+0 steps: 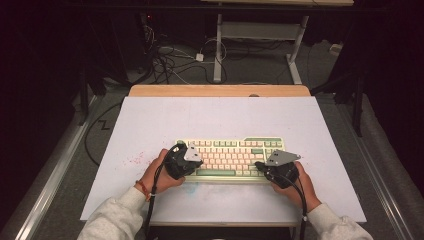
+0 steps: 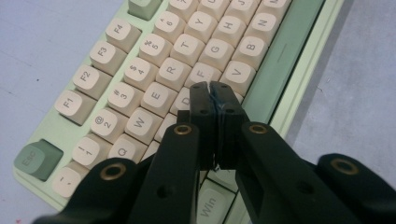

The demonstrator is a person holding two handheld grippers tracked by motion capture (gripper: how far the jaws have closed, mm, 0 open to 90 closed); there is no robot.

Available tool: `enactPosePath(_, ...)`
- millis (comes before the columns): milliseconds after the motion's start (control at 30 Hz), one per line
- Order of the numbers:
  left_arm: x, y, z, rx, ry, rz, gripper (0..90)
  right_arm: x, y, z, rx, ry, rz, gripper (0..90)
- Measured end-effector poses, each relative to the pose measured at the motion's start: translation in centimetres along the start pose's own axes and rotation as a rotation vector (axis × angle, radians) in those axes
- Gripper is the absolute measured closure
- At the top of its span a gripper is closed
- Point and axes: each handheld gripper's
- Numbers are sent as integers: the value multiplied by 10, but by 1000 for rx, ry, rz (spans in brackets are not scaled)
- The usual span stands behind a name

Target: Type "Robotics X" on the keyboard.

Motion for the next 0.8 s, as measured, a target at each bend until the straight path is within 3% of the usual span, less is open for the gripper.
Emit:
enactPosePath(233,0,-1,1,-10,5,-1,855,0,0,0,0,0,-1,900)
enactPosePath(500,-1,-3,9,-38,47,-1,838,-2,-1,0,12,-6,13,900)
enactPosePath(800,0,-4,13,-70,71,-6,751,-5,0,5,10,19,2,900)
Point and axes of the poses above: each handheld gripper's, and its own axes: z roughly backward along the jaws, x roughly out of its underside, y roughly to its right, and after that the axes turned 10 degrees about y, right-handed
